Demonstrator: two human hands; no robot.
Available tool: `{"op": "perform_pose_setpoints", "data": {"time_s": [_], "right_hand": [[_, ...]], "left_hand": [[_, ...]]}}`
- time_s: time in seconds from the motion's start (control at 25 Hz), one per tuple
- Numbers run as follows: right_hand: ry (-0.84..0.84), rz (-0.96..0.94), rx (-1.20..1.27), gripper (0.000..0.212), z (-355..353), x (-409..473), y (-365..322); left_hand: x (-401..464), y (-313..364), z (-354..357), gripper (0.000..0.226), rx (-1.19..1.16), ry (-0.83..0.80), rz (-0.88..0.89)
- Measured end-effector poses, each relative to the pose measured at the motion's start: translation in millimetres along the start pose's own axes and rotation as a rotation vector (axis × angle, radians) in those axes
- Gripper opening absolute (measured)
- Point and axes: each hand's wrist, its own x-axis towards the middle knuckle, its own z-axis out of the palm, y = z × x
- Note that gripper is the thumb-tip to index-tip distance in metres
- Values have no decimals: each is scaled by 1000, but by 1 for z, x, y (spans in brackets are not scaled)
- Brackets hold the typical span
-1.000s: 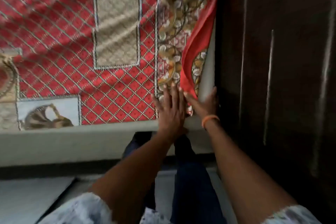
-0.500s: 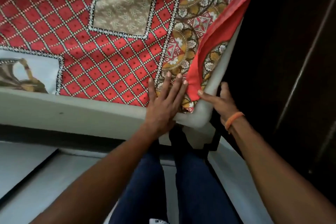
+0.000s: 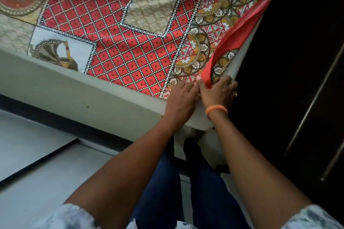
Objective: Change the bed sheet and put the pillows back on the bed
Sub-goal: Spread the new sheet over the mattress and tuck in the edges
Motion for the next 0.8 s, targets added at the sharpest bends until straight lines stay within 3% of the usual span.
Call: {"op": "perform_pose_setpoints", "data": {"time_s": [0.12, 0.2, 0.32, 0.44, 0.52, 0.64, 0.72, 0.8], "right_hand": [[-194, 131, 195, 49, -11, 27, 9], [-202, 162, 327, 26, -23, 17, 30], [-69, 140, 368, 29, -35, -22, 77], [-123, 147, 284, 42, -24, -73, 121], [-158, 201, 332, 37, -8, -87, 133], [-109, 322, 312, 10, 8, -49, 135], [-20, 432, 322, 12, 7, -22, 134], [-14, 416, 462, 16, 4, -18, 119]], "left_hand": [[-6, 32, 4, 15, -171, 65, -117], [-18, 56, 5, 21, -262, 17, -137], [-50, 83, 11, 16, -300, -110, -105], [-101, 90, 22, 25, -292, -232, -84], [-120, 78, 30, 34, -242, -362, -116], [-117, 55, 46, 55, -252, -522, -104], [-113, 57, 51, 57, -480, -552, -234], [-108, 62, 54, 39, -723, -417, -605]]}}
